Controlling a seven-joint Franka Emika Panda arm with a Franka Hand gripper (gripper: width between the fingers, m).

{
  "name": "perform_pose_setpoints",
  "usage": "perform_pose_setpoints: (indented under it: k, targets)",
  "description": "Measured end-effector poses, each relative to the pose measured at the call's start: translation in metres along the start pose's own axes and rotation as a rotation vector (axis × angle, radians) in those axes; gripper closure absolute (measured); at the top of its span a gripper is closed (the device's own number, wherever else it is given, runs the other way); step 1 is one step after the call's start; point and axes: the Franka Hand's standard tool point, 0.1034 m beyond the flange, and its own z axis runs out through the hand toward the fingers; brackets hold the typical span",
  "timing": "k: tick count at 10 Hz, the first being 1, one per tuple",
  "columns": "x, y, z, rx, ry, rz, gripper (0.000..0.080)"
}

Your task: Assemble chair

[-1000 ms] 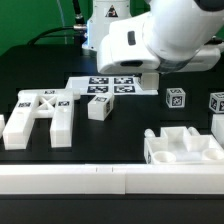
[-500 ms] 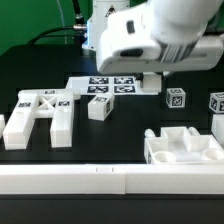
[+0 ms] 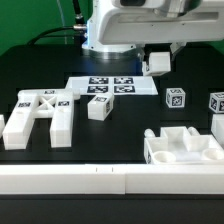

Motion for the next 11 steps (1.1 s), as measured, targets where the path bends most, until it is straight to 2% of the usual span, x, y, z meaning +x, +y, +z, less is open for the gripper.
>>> perform_pose_setpoints:
  k: [4, 5, 7, 8, 10, 11]
  targets:
    - [0.012, 0.001, -0.004, -0.002, 0.273, 0.0, 0.0511]
    - [0.015, 0.0, -0.016, -0.001, 0.305, -0.002, 0.0511]
    - [0.031, -0.007, -0.049, 0.0, 0.434, -0.002, 0.0511]
    - [0.04, -0.012, -0.063, 0.001, 0.547, -0.004, 0.0511]
    - [0.038, -0.01, -0.054, -0.002, 0.635, -0.007, 0.0511]
    - [0.042, -0.01, -0.06, -0.002, 0.718, -0.007, 0.0511]
